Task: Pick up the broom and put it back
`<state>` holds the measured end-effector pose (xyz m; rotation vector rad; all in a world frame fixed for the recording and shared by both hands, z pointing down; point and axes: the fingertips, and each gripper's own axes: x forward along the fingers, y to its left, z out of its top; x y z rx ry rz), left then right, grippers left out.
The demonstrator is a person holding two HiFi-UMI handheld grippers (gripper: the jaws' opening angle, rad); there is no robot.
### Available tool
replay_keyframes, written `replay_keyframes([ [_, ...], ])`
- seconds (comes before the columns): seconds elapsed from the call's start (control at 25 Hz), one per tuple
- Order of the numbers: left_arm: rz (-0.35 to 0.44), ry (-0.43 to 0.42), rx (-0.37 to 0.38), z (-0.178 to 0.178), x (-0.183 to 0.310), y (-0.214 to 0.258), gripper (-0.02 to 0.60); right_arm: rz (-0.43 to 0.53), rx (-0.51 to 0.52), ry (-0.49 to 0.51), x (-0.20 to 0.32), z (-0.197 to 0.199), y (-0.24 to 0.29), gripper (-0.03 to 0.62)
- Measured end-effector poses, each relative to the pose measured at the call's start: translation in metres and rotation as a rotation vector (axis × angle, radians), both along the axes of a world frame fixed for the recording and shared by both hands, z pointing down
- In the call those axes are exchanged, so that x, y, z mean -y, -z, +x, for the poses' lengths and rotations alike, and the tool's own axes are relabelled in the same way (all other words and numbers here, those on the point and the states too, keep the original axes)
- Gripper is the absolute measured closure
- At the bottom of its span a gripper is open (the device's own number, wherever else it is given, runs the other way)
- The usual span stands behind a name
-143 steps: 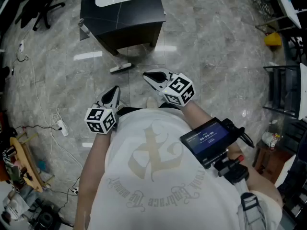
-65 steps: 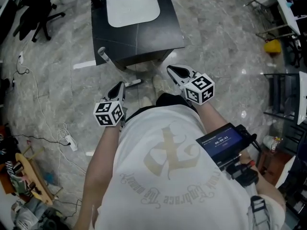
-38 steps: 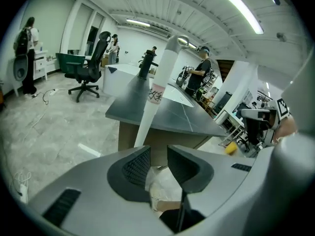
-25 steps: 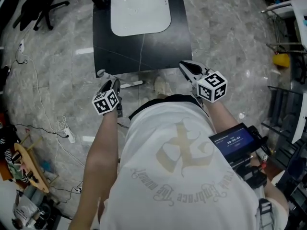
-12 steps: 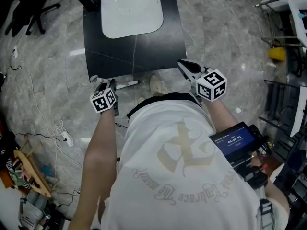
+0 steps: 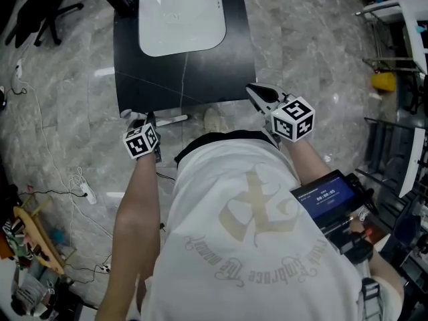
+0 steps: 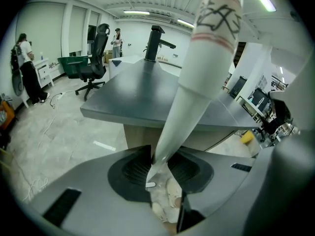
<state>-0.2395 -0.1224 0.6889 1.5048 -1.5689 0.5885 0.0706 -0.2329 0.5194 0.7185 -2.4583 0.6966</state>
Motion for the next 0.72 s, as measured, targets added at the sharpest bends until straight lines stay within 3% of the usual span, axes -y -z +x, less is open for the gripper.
replay_keyframes([
  [0.72, 0.002, 0.06, 0.076, 0.006, -0.083, 0.022, 0.486, -0.001, 0.052, 0.179, -0.021, -0.042, 0.0, 0.576],
])
